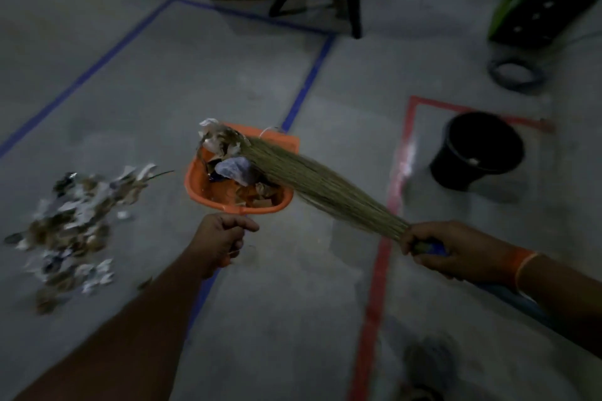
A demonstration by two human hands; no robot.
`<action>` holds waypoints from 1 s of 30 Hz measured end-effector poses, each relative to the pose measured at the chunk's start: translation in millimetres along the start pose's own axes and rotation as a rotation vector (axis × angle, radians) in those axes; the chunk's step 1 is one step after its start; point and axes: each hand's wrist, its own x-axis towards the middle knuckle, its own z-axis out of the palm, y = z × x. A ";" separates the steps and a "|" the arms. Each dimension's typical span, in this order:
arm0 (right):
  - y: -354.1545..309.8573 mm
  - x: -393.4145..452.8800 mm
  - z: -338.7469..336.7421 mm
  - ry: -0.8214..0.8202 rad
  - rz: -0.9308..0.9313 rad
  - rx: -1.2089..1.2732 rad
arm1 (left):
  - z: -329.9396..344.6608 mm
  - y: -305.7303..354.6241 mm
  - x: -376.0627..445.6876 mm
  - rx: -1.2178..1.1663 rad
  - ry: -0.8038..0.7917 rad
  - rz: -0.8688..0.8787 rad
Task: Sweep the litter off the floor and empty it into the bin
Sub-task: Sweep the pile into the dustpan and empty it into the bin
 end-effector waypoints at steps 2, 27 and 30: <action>49.3 -30.9 -30.9 0.057 0.050 0.024 | 75.8 25.4 23.9 0.032 -0.041 0.016; 370.8 -115.3 -176.6 0.459 0.431 0.474 | 562.3 181.6 245.1 0.820 -0.273 0.272; 379.0 -112.6 -174.5 0.455 0.477 0.466 | 572.7 182.8 257.9 0.883 -0.289 0.270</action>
